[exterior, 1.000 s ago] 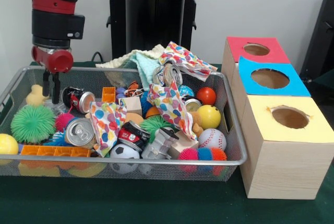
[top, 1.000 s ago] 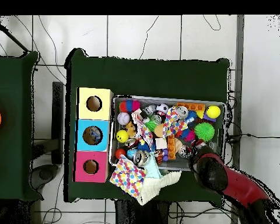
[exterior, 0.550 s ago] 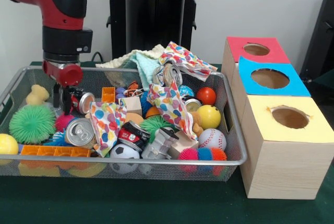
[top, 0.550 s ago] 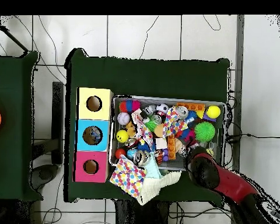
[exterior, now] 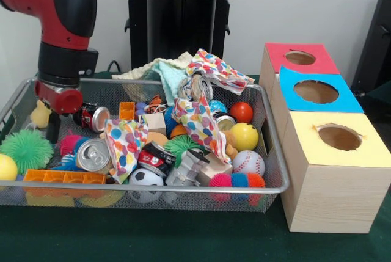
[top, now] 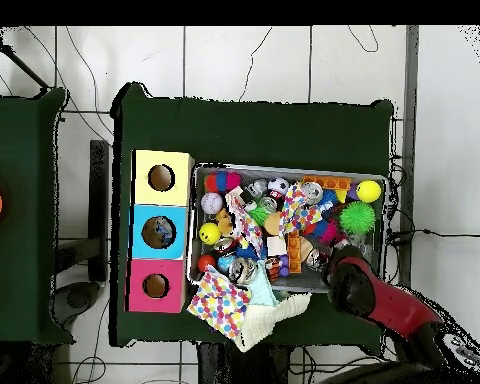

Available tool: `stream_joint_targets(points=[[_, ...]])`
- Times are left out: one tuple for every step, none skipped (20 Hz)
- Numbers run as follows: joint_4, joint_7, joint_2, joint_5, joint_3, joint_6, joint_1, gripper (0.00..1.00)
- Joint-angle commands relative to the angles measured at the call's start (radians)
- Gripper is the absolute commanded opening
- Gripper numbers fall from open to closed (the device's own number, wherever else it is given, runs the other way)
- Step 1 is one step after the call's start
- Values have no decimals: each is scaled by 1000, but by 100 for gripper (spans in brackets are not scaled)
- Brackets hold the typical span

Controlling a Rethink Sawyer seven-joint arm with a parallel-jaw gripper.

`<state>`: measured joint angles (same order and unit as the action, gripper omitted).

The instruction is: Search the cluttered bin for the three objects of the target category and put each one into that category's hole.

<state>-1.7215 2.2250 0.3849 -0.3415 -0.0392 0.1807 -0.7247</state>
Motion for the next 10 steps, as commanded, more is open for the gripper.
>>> stream_joint_targets(points=[[165,74,-179,70,-52,-17,44,0],[163,84,-178,78,-61,-8,55,0],[158,93,-174,83,-64,-5,62,0],[153,101,-169,87,-65,-3,68,0],[146,104,-160,89,-60,-13,70,0],[137,112,-150,95,-63,-13,76,0],[127,122,-140,108,-71,-14,88,0],[113,130,-127,119,-75,-23,96,0],[99,135,-112,130,-81,-35,107,0],[61,142,-64,137,-76,-65,110,0]])
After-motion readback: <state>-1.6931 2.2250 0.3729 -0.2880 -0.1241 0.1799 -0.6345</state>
